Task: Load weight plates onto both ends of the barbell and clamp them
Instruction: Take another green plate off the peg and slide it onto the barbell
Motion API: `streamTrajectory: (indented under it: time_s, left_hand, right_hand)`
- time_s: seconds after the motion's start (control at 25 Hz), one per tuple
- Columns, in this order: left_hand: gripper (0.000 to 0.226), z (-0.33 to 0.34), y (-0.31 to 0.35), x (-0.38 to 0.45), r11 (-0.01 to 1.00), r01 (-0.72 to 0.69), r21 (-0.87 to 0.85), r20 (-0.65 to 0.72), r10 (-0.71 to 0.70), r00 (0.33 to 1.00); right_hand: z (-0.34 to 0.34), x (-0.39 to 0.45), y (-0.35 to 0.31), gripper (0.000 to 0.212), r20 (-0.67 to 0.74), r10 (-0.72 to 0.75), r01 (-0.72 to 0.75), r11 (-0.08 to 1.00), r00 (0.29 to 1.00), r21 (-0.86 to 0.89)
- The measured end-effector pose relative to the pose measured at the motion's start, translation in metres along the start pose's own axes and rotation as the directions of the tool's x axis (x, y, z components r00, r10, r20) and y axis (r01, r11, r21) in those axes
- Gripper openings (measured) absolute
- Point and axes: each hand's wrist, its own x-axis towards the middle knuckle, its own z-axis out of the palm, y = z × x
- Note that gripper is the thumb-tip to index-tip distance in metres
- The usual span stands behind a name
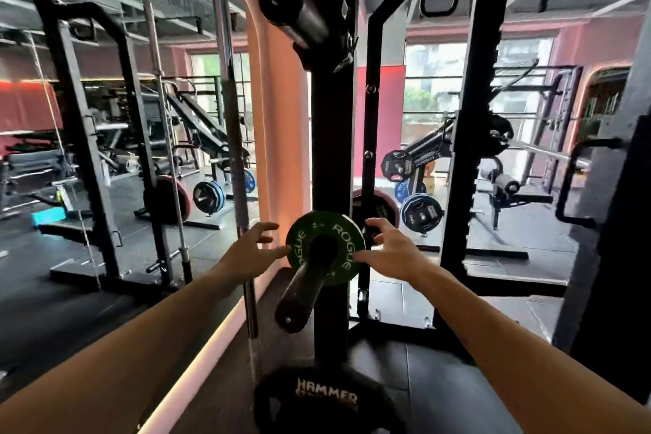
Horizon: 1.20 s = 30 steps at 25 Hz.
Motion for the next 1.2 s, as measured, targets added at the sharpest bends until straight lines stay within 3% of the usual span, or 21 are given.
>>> streamTrajectory:
  time_s: [0.12,0.28,0.4,0.56,0.92,1.04,1.2]
  left_hand:
    - [0.058,0.021,0.003,0.039,0.998,0.023,-0.051,0.006,-0.023,1.0]
    - [0.028,0.04,-0.004,0.057,0.995,0.012,-0.097,-0.047,-0.016,0.999]
    - [0.048,0.042,-0.004,0.046,0.998,-0.035,0.059,-0.082,0.04,0.996]
    - [0.043,0.036,0.003,0.012,0.998,-0.042,0.044,-0.116,0.047,0.992]
    - [0.025,-0.018,0.004,-0.148,0.991,-0.127,0.048,-0.215,0.134,0.967]
    - [0.016,-0.028,0.033,-0.206,0.977,-0.212,0.039,-0.25,0.215,0.944]
    - [0.022,-0.011,0.094,-0.26,0.939,-0.343,0.027,-0.204,0.341,0.918]
  right_hand:
    - [0.004,0.033,0.008,0.061,0.026,-0.015,0.014,1.0,1.0,0.027]
    - [0.012,0.045,0.016,0.04,-0.078,-0.098,0.098,0.995,0.992,-0.01]
    - [0.019,0.037,0.015,0.04,-0.112,-0.115,0.114,0.993,0.987,-0.008]
    - [0.029,0.007,0.008,0.039,-0.113,-0.104,0.106,0.994,0.988,0.016]
    - [0.048,-0.146,-0.033,0.028,-0.077,-0.238,0.244,0.966,0.968,0.08]
    - [0.029,-0.21,-0.054,0.028,-0.149,-0.248,0.269,0.953,0.957,0.138]
    - [-0.027,-0.287,-0.064,0.028,-0.205,-0.215,0.244,0.961,0.955,0.131]
